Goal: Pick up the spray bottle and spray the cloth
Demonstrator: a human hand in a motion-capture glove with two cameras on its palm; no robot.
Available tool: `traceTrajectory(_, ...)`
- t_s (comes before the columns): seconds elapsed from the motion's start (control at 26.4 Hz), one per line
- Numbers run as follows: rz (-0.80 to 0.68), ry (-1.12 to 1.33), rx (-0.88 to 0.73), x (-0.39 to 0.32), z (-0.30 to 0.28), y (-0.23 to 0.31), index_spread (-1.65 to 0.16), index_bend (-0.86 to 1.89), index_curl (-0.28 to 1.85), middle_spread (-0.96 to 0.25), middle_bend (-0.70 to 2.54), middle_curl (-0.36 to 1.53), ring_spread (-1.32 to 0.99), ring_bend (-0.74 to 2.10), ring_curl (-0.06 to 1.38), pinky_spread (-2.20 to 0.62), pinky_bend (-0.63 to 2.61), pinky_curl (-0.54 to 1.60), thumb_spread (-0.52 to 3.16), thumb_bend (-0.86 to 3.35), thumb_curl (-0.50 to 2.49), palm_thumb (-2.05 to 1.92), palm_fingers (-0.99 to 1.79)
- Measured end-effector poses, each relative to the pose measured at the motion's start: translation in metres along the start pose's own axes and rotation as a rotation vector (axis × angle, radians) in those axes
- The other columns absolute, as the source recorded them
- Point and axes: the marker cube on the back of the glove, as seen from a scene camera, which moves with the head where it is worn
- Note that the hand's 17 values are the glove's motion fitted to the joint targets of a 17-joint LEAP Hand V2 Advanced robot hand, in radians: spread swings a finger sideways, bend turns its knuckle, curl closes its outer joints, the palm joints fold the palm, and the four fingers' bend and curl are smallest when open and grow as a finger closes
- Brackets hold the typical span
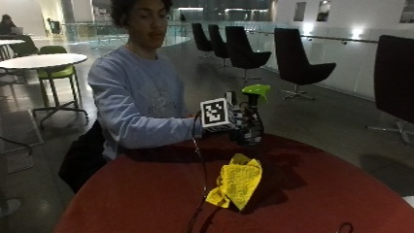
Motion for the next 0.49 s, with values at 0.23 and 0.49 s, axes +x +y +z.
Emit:
traceTrajectory(0.23, 0.004, 0.268, 0.050, 0.031, -0.103, 0.053, -0.30, 0.10, 0.30, -0.06, 0.30, 0.46, 0.00, 0.31, 0.38, 0.14, 0.26, 0.38, 1.04, -0.03, 0.52, 0.85, 0.78)
traceTrajectory(0.49, 0.088, 0.590, 0.193, 0.085, -0.202, 0.129, -0.31, 0.14, 0.30, -0.06, 0.31, 0.45, 0.01, 0.27, 0.36, 0.18, 0.20, 0.36, 1.09, -0.02, 0.49, 0.83, 0.76)
